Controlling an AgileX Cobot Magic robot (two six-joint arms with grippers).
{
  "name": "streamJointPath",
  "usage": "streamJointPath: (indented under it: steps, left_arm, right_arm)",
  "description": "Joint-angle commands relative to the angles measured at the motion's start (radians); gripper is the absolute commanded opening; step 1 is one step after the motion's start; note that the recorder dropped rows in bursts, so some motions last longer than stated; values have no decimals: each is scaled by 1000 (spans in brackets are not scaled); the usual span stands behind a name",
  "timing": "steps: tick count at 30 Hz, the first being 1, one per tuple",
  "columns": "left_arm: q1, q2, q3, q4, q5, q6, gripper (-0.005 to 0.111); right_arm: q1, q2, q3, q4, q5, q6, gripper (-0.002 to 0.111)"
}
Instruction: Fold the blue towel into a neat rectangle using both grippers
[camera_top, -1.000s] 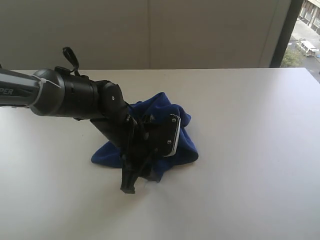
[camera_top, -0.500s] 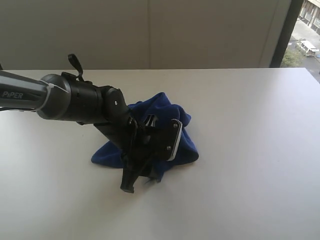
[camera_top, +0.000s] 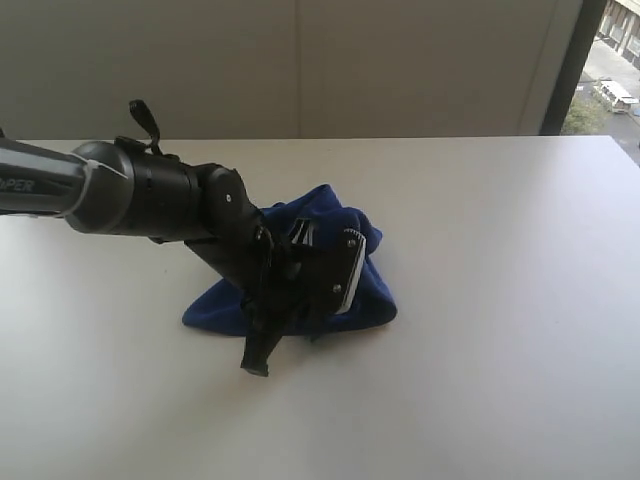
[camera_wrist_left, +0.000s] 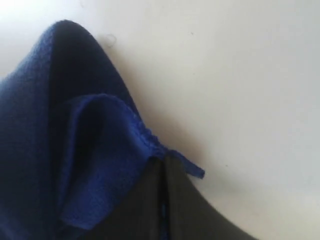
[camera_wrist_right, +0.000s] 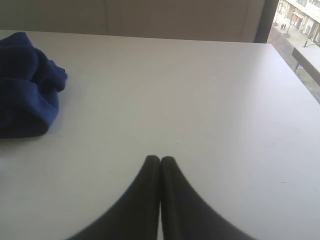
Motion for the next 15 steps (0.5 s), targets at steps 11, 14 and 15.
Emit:
streamJointPath:
  steps: [11, 14, 15]
  left_arm:
    - [95, -438, 3, 48, -273, -3, 0]
    - [158, -534, 3, 48, -286, -3, 0]
    - [178, -564, 3, 48, -288, -3, 0]
  right_arm:
    - [2, -5, 5, -4, -4, 3, 0]
    - [2, -5, 5, -4, -4, 3, 0]
    - [2, -5, 5, -4, -4, 3, 0]
